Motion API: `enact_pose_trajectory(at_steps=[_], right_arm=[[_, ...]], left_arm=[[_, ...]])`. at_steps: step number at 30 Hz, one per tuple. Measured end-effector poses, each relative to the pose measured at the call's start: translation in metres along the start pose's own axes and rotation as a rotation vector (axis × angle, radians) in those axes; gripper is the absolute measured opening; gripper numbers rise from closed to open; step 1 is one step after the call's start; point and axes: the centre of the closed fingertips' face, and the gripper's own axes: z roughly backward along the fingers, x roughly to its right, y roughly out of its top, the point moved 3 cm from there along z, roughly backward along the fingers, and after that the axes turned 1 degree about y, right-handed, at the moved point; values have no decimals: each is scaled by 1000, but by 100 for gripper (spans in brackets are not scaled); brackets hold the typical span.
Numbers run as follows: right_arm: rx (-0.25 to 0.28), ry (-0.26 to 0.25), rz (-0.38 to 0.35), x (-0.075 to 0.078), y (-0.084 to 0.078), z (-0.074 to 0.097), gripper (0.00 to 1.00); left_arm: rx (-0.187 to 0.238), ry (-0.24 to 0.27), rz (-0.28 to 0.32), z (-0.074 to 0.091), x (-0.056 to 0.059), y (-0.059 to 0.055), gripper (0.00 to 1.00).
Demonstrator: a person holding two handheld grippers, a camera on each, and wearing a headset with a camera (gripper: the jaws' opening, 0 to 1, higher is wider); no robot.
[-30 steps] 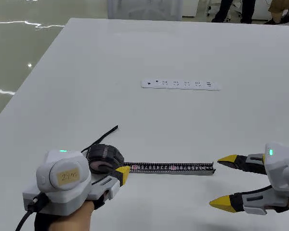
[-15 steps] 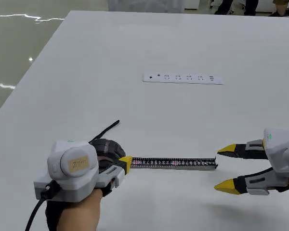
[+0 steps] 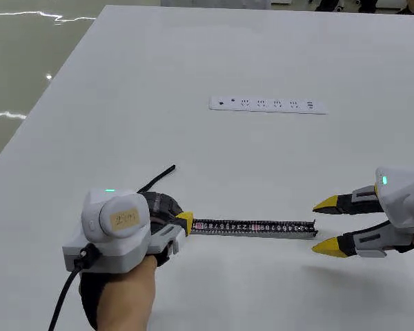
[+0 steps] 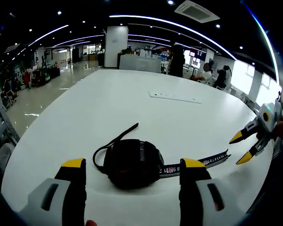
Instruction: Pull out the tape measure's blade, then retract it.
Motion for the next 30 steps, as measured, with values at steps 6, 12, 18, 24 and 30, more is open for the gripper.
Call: enact_pose_trajectory(at_steps=[6, 12, 18, 24, 30], right_arm=[[-3, 23, 7, 4, -2, -6, 35], [-8, 33, 9, 12, -5, -8, 33], [-61, 67, 37, 13, -9, -6, 32], [-80, 89, 56, 11, -10, -6, 29], [-87, 108, 70, 13, -14, -11, 26]], left_arm=[[-3, 12, 7, -1, -2, -1, 77], [-9, 8, 6, -7, 2, 0, 76], [-10, 3, 4, -10, -1, -2, 76], [-12, 4, 1, -10, 1, -3, 76], [-9, 17, 8, -11, -2, -3, 75]])
